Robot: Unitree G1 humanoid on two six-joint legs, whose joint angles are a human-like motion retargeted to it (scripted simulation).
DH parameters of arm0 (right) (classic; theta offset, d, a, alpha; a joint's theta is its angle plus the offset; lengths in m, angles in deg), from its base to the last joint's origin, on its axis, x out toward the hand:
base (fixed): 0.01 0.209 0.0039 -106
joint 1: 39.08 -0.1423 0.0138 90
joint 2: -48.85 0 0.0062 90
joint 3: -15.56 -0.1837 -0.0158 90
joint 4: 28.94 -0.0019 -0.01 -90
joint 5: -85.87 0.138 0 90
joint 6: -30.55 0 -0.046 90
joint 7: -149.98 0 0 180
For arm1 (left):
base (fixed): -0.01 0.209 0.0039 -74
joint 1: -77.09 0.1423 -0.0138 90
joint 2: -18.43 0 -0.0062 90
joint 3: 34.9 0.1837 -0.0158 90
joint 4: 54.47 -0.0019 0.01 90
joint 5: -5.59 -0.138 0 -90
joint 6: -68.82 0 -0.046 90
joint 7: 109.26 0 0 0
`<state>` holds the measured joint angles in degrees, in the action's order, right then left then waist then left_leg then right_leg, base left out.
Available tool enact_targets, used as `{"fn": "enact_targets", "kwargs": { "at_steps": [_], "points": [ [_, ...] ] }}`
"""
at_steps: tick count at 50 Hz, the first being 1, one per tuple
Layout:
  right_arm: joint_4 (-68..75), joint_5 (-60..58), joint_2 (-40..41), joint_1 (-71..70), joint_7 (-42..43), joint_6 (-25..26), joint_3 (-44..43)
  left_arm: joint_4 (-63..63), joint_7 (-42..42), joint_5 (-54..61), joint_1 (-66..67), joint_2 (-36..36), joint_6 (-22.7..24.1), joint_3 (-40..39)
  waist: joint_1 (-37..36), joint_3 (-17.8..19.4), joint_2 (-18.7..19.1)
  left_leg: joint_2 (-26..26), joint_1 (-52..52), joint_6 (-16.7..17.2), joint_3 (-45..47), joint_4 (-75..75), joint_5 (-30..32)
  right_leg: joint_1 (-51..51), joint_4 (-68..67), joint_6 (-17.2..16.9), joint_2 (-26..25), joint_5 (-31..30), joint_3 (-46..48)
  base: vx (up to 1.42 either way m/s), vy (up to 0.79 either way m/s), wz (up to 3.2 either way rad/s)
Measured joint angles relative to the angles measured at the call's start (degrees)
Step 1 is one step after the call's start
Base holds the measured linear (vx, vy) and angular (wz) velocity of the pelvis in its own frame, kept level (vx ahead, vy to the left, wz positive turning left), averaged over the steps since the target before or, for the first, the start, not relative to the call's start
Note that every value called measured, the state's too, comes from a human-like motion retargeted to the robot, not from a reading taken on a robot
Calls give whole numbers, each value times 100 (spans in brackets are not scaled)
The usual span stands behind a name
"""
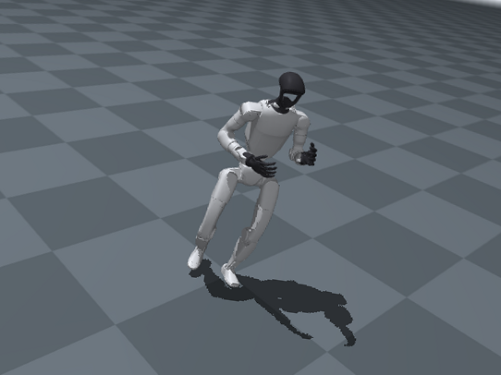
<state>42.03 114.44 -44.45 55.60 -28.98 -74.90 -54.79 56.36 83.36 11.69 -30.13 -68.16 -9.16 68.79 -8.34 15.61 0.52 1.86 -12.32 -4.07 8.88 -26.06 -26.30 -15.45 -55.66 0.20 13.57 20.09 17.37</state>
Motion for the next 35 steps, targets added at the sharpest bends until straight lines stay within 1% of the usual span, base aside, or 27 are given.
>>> {"fn": "enact_targets", "kwargs": {
  "at_steps": [2,3,4,5,7,8,10,11,12,13,14,15,16,17,18,20,22,23,24,25,27,28,29,30,32,33,35],
  "points": [
    [-225,99,-272,775,-143,-8,-356,439,-117,119,-368,328,279,487,527,-38,274,246,202,280,-1135,568,603,385,1896,-104,-187,-399,159,26,-20,525],
    [-290,250,-368,1182,-313,45,-542,630,-296,383,-525,369,458,779,805,-61,343,403,271,487,-1665,724,851,599,2860,-232,-282,-636,24,23,-24,555],
    [-315,309,-400,1526,-442,168,-718,826,-459,488,-744,343,449,1031,1011,-73,346,577,379,542,-2056,948,1009,727,3603,-386,-295,-868,-305,20,-27,556],
    [-319,321,-401,1839,-551,326,-891,1026,-615,513,-993,284,345,1262,1181,-81,316,761,505,522,-2379,1204,1122,812,4237,-552,-266,-1098,-731,16,-29,538],
    [-312,375,-319,2291,-771,517,-1155,1359,-1190,914,-1491,222,362,1564,1329,-55,265,903,602,497,-2317,1329,804,1001,4665,-751,-29,-1369,-1325,10,-31,505],
    [-264,375,-308,2486,-875,561,-1249,1475,-1444,1004,-1642,170,393,1581,1330,-138,260,902,552,443,-2036,1247,474,1097,4637,-809,117,-1298,-1346,4,-32,465],
    [-85,430,-354,2617,-916,516,-1287,1540,-1743,818,-1758,163,496,1597,1261,-218,223,860,59,481,-1069,302,-326,1350,4348,-869,437,-620,-825,-4,-31,429],
    [136,343,-406,2416,-795,492,-1139,1447,-1798,809,-1633,208,469,1639,1161,-269,232,751,-198,139,-586,-79,-666,1347,4117,-884,516,-236,-387,-12,-30,384],
    [340,285,-493,2180,-658,460,-1000,1337,-1807,846,-1439,230,449,1677,1044,-304,262,528,-505,-14,-33,-631,-984,1335,3840,-868,568,152,24,-11,-28,336],
    [512,285,-646,1874,-487,414,-877,1196,-1725,975,-1110,209,443,1709,895,-309,333,77,-911,213,663,-1525,-1260,1307,3474,-790,562,550,378,-9,-24,303],
    [624,180,-733,1412,-348,462,-716,1059,-1758,1347,-767,162,320,1717,784,-298,351,-100,-1127,-125,1077,-1807,-1452,1172,3142,-734,605,736,630,-11,-20,278],
    [707,21,-787,872,-225,557,-536,925,-1849,1840,-417,101,140,1714,692,-279,341,-140,-1248,-745,1352,-1783,-1603,984,2828,-689,673,817,831,-7,-15,251],
    [656,81,-718,483,-113,545,-366,880,-1896,2334,78,-187,70,1562,633,-345,230,-172,-1267,-819,1523,-1737,-1594,984,2645,-625,708,816,977,4,-11,222],
    [563,129,-641,175,-79,488,-269,845,-1978,2538,555,-546,99,1338,547,-430,127,-195,-1275,-829,1651,-1674,-1563,1018,2516,-560,727,780,1125,23,-8,186],
    [386,155,-547,30,-202,345,-314,830,-2132,2162,996,-1045,325,968,407,-552,42,-202,-1260,-710,1693,-1575,-1485,1119,2493,-492,714,675,1278,31,-3,173],
    [2,418,-308,-135,-291,296,-473,943,-2252,2381,1812,-1756,421,495,78,-834,-134,25,-1060,-595,1613,-788,-1172,1506,3072,-428,579,196,1637,38,6,167],
    [-446,833,-90,-83,-291,525,-566,1238,-2230,3611,2693,-2204,-1,170,-254,-1112,-391,148,-756,-502,1749,-67,-881,1860,3574,-468,503,-476,1803,50,14,164],
    [-629,890,-29,-29,-422,565,-559,1286,-2367,3696,3098,-2466,-31,-101,-386,-1207,-532,188,-539,-482,1886,257,-784,2033,3724,-511,495,-807,1774,56,17,162],
    [-762,942,11,-4,-492,584,-499,1310,-2418,3829,3461,-2556,-84,-279,-468,-1340,-628,192,-394,-476,2039,544,-680,2100,3823,-552,458,-1140,1639,56,20,162],
    [-870,992,39,7,-530,591,-414,1323,-2426,3985,3803,-2558,-149,-411,-525,-1493,-702,179,-284,-477,2200,812,-573,2112,3896,-591,406,-1475,1451,55,22,168],
    [-967,962,93,-64,-506,529,-140,1251,-2298,3759,4235,-2419,-157,-719,-470,-1588,-827,143,3,-524,2393,1105,-389,2185,3761,-625,303,-1827,935,55,20,182],
    [-990,991,120,-130,-471,491,9,1192,-2168,3578,4333,-2275,-148,-847,-390,-1565,-858,104,142,-540,2406,1139,-347,2208,3556,-621,239,-1875,659,53,18,205],
    [-997,897,112,-209,-494,492,86,1113,-2061,3358,4313,-2106,-156,-940,-282,-1493,-869,64,268,-527,2317,1113,-431,2198,3230,-630,162,-1852,384,51,18,221],
    [-996,742,87,-294,-548,512,127,1025,-1965,3119,4234,-1926,-171,-1016,-159,-1397,-871,25,388,-499,2178,1057,-578,2171,2844,-646,80,-1793,109,48,16,246],
    [-915,628,71,-308,-598,443,117,721,-1781,2534,3691,-1556,-81,-917,171,-1162,-886,-73,355,-487,1642,419,-1307,1973,1727,-652,-28,-1480,-218,44,13,268],
    [-783,555,118,-249,-491,372,113,513,-1579,2216,3256,-1379,-22,-730,310,-1041,-917,-61,327,-536,1342,172,-1636,1781,1086,-602,-19,-1270,-296,41,8,265],
    [-376,714,297,18,136,143,194,106,-866,1649,2140,-1036,60,-176,529,-769,-1002,22,290,-616,835,-224,-2086,1283,-169,-365,155,-732,-350,42,5,247]
  ]
}}
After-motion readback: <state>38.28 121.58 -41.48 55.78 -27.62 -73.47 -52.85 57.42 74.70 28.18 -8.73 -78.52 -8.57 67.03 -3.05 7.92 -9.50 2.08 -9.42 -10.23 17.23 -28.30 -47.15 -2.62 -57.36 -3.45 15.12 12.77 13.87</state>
